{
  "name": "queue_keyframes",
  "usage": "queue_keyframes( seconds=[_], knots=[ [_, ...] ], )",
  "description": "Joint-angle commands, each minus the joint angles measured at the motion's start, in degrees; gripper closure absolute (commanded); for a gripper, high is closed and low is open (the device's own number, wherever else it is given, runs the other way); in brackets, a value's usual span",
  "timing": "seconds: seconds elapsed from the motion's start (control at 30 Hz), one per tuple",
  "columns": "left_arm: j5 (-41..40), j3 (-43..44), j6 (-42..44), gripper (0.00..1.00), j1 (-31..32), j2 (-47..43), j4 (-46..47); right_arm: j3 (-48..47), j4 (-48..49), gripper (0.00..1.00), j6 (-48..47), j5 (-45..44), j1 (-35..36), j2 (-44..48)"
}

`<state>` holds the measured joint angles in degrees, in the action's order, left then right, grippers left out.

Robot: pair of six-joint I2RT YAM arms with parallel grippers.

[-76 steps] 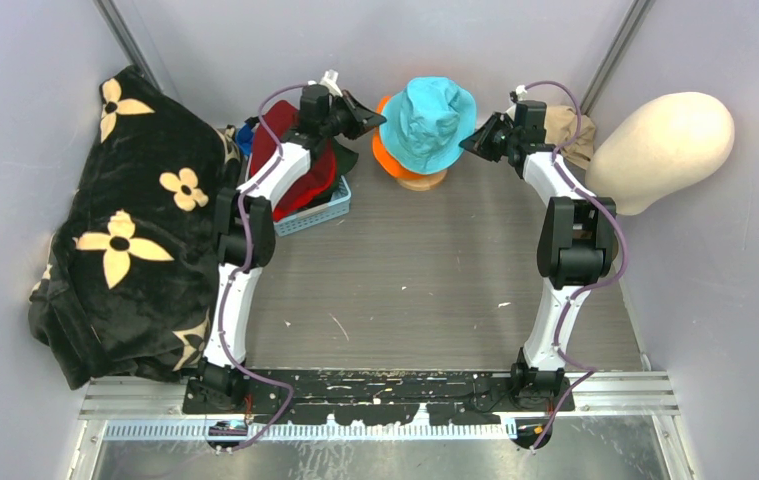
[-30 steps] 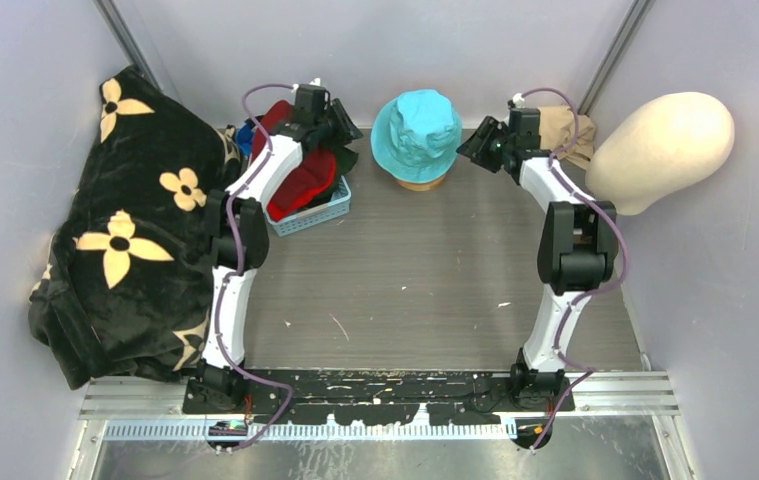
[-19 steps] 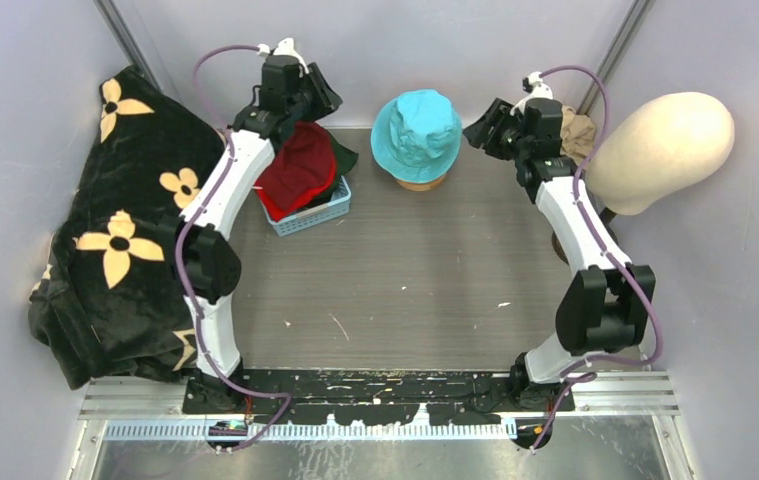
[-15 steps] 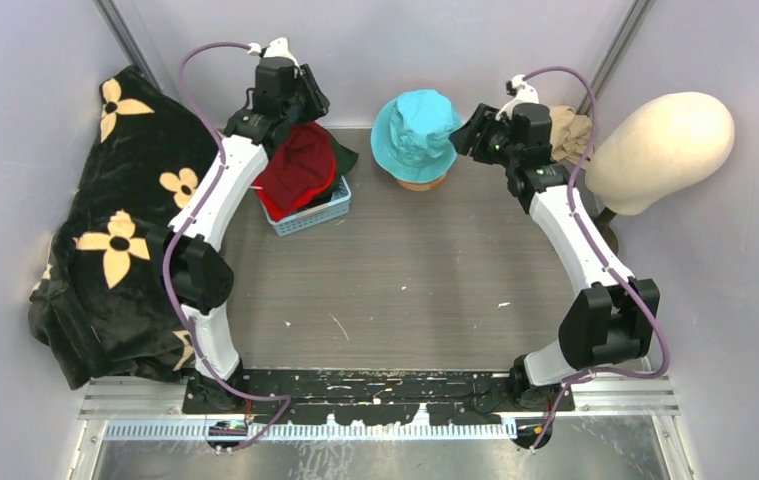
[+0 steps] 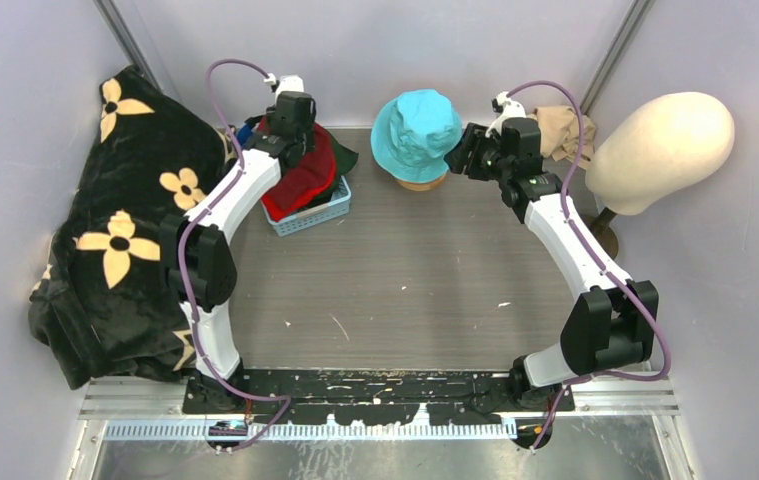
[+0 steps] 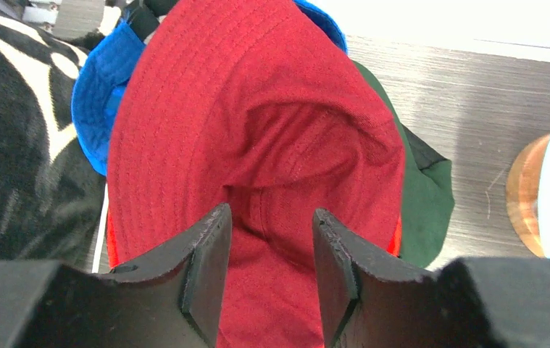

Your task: Stack the hats

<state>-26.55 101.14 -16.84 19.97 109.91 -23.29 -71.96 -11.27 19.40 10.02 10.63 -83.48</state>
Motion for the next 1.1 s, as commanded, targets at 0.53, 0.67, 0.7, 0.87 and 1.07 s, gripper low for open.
queue_keyframes(
  seconds=[0.53, 0.67, 0.7, 0.87, 1.07],
  knots=[
    [3.06, 4.16, 4.0, 0.54, -4.96, 6.87, 7.17, -0.71, 1.6, 0.41, -2.33, -0.47, -0.04, 1.67],
    [5.29, 6.52, 4.31, 0.7, -5.29, 8.94, 6.14, -0.82, 1.51, 0.41, -2.28, -0.66, 0.0, 1.57],
    [5.56, 6.45, 4.23, 0.78, -5.33, 8.91, 6.52, -0.89, 1.51, 0.41, -2.26, -0.7, -0.08, 1.61],
    [7.19, 5.22, 3.7, 1.0, -4.81, 5.36, 6.8, -0.42, 1.72, 0.41, -1.85, -0.8, -0.05, 2.11],
    [6.2, 7.65, 5.6, 1.0, 0.82, -3.92, 2.92, 0.91, 2.51, 0.41, -1.39, -0.31, -0.11, 3.42]
  ],
)
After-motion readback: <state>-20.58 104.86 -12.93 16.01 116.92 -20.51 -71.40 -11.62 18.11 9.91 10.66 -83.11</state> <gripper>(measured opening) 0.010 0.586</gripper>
